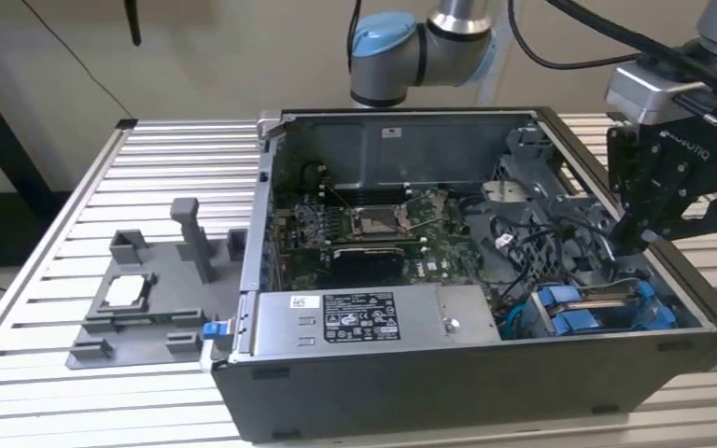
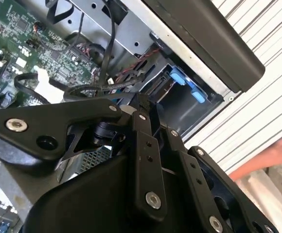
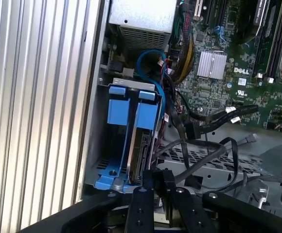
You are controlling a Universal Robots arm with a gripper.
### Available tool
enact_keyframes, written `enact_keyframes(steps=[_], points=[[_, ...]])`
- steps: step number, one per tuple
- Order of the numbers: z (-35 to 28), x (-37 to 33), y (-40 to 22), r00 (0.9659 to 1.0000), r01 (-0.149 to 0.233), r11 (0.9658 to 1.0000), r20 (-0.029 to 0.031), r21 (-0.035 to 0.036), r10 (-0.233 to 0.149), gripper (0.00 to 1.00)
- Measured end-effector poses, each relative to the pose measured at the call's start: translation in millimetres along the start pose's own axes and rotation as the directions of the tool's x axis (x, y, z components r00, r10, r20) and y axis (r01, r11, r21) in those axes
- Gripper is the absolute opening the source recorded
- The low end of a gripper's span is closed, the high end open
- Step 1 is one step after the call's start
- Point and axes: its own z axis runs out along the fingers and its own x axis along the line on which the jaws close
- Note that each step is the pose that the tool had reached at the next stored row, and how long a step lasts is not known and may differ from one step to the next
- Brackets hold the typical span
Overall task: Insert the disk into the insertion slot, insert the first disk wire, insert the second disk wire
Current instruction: 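Insert the first disk wire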
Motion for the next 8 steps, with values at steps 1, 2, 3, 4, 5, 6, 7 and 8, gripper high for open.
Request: enact_keyframes(steps=[1,2,3,4,5,6,7,8], points=[[0.9,0.0,0.0,0.9999,-0.01,0.9999,-0.0003,-0.0001,0.01,0.2],[1.8,0.1,0.0,0.9998,-0.02,0.9998,-0.0005,-0.0002,0.02,0.2],[2.7,0.2,0.0,0.9996,-0.03,0.9996,-0.0008,-0.0004,0.03,0.2],[3.8,0.3,0.1,0.9992,-0.039,0.9992,-0.0009,-0.0004,0.039,0.2],[4.8,0.3,0.1,0.9989,-0.048,0.9989,-0.0012,-0.0006,0.048,0.2],[6.0,0.4,0.1,0.9984,-0.056,0.9984,-0.0013,-0.0006,0.056,0.2],[6.9,0.7,0.2,0.9981,-0.062,0.9981,-0.0014,-0.0009,0.062,0.2],[7.2,1.5,0.1,0.9979,-0.064,0.9979,-0.0015,-0.003,0.064,0.2]])
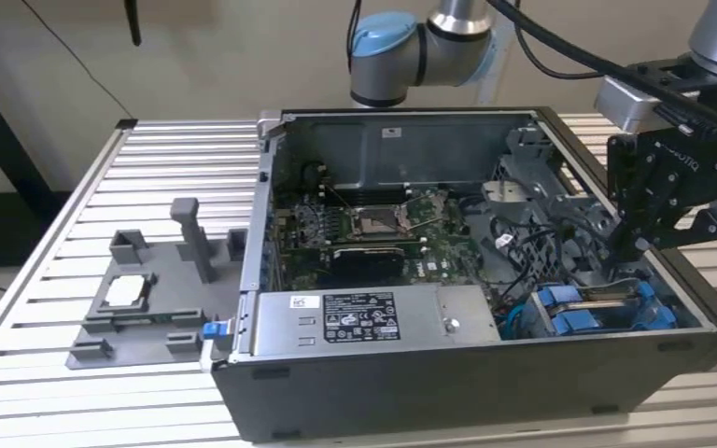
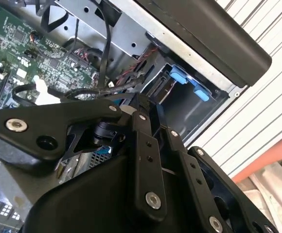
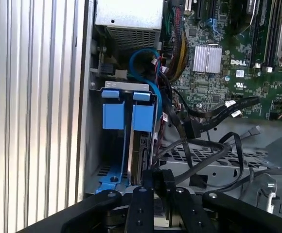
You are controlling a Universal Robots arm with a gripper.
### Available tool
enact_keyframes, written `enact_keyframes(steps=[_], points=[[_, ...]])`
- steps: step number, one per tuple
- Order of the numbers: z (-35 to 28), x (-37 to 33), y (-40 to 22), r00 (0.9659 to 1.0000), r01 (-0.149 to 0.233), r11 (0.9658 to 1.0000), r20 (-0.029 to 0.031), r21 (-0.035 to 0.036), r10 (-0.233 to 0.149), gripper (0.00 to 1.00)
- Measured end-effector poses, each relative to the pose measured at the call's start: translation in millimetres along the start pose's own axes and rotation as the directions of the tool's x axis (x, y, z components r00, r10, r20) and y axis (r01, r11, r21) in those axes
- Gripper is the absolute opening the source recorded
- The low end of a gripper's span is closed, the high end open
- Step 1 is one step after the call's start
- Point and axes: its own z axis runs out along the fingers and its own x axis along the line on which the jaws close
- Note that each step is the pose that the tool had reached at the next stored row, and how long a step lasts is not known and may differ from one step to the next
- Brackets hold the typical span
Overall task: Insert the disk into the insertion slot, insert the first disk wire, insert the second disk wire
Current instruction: 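Insert the first disk wire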
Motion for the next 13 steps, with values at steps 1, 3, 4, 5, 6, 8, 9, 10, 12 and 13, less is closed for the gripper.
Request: enact_keyframes(steps=[1,3,4,5,6,8,9,10,12,13], points=[[0.3,1.3,-0.1,1.0,-0.001,1.0,0.0004,-0.0051,0.001,0.2],[1.0,4.2,-0.3,1.0,-0.002,0.9999,0.0011,-0.0167,0.002,0.2],[1.5,5.5,-0.4,1.0,-0.002,0.9998,0.0015,-0.0212,0.002,0.2],[2.0,6.8,-0.5,1.0,-0.002,0.9997,0.0017,-0.025,0.003,0.2],[2.7,7.9,-0.6,1.0,-0.003,0.9996,0.0018,-0.0279,0.003,0.2],[4.1,9.0,-0.7,0.9999,-0.005,0.9996,0.0159,-0.0278,0.005,0.2],[4.5,9.4,-0.7,0.9995,-0.005,0.9996,0.0311,-0.027,0.006,0.2],[4.8,9.7,-0.7,0.999,-0.006,0.9996,0.0452,-0.0263,0.007,0.2],[6.1,11.3,-1.7,0.9985,-0.007,0.9996,0.0548,-0.0285,0.008,0.2],[6.5,12.4,-3.6,0.9984,-0.007,0.9992,0.0554,-0.0383,0.009,0.2]])
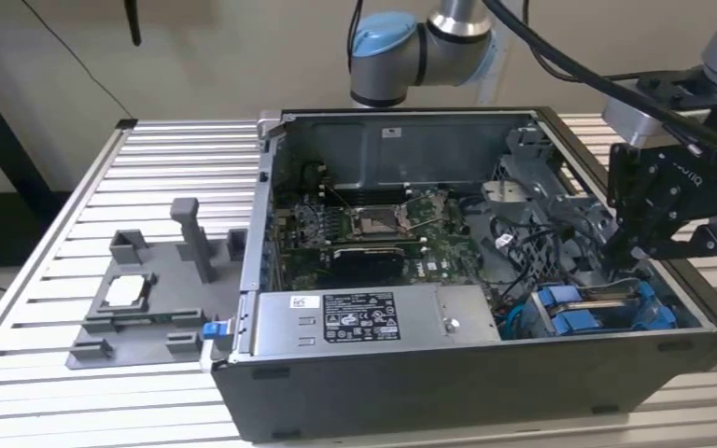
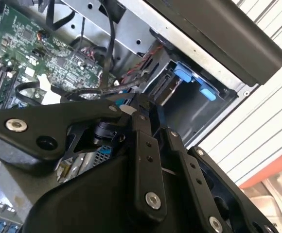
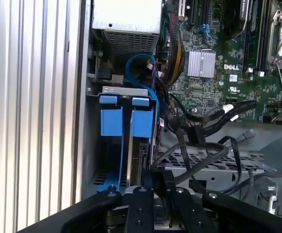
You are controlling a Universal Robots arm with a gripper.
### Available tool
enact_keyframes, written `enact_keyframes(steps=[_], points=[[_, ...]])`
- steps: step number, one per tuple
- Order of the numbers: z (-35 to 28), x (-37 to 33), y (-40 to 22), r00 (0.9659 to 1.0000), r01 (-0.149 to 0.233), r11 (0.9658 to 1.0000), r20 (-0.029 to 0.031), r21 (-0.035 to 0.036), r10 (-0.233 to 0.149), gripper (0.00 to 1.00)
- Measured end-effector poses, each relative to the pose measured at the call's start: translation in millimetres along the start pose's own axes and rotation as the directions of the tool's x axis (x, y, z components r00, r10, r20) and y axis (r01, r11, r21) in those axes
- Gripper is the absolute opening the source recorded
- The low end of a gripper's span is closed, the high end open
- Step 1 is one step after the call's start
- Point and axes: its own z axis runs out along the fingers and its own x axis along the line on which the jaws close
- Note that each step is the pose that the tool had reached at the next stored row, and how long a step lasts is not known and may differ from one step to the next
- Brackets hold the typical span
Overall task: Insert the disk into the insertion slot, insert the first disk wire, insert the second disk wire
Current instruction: 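Insert the first disk wire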
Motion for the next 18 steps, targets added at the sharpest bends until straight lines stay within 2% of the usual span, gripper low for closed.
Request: enact_keyframes(steps=[3,4,5,11,14,18], points=[[0.5,2.8,-7.7,1.0,-0.001,0.9995,0.0016,-0.0314,0.001,0.2],[0.9,3.8,-10.4,1.0,-0.002,0.9992,0.002,-0.0398,0.002,0.2],[1.6,5.0,-12.8,1.0,-0.002,0.999,0.0021,-0.0448,0.002,0.2],[12.0,10.2,-13.9,1.0,-0.002,0.999,0.0077,-0.045,0.002,0.2],[17.3,10.8,-15.6,0.9999,-0.001,0.999,0.0116,-0.0448,0.002,0.2],[23.0,11.2,-18.9,0.9999,-0.001,0.999,0.0131,-0.0447,0.002,0.2]])
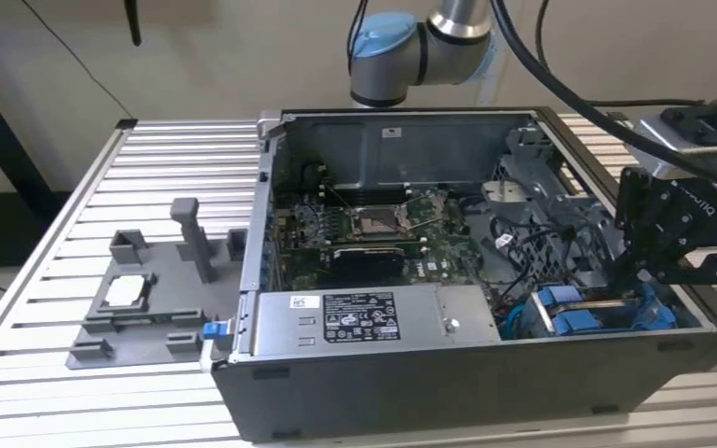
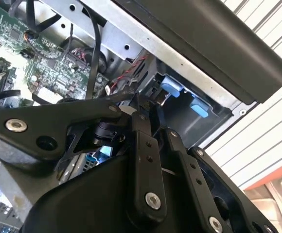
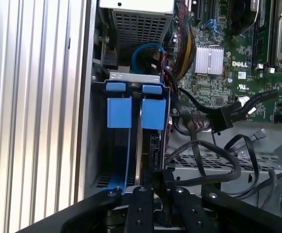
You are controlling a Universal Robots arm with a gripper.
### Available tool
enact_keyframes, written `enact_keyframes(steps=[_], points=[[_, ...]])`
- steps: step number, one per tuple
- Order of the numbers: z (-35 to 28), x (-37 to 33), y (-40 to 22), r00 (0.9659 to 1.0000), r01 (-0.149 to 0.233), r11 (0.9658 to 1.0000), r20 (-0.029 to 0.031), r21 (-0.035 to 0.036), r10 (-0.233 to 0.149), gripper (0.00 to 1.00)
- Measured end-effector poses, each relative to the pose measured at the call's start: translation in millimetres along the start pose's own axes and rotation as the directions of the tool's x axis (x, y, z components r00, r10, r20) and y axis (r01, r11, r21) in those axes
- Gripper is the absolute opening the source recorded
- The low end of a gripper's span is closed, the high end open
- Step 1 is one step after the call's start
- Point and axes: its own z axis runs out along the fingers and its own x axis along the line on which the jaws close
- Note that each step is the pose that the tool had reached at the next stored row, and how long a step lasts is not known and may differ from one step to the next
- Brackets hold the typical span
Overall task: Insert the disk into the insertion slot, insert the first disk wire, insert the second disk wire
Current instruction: 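Insert the first disk wire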
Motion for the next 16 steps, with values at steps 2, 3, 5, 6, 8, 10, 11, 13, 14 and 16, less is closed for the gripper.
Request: enact_keyframes(steps=[2,3,5,6,8,10,11,13,14,16], points=[[1.3,-0.5,-0.1,1.0,0.0,1.0,-0.0001,0.0,0.0,0.2],[1.9,-0.8,-0.2,1.0,0.0,1.0,-0.0001,0.0001,0.0,0.2],[2.9,-1.0,-0.3,1.0,0.0,1.0,0.0002,0.0007,0.0,0.2],[3.5,-0.9,-0.4,1.0,0.0,1.0,0.0004,0.001,0.0,0.2],[4.5,-0.9,-0.5,1.0,0.0,1.0,0.0006,0.0018,0.0,0.2],[6.3,-0.8,-0.7,1.0,0.0,1.0,0.0018,0.0023,0.0,0.2],[6.7,-0.6,-0.9,1.0,0.0,1.0,0.0017,0.0021,0.0,0.2],[7.0,-0.3,-1.0,1.0,-0.001,1.0,0.0005,0.0022,0.001,0.2],[8.2,-0.2,-1.0,1.0,-0.004,1.0,0.0003,0.0023,0.004,0.2],[10.7,-0.1,-1.3,1.0,-0.009,1.0,-0.0003,0.0025,0.009,0.2]])
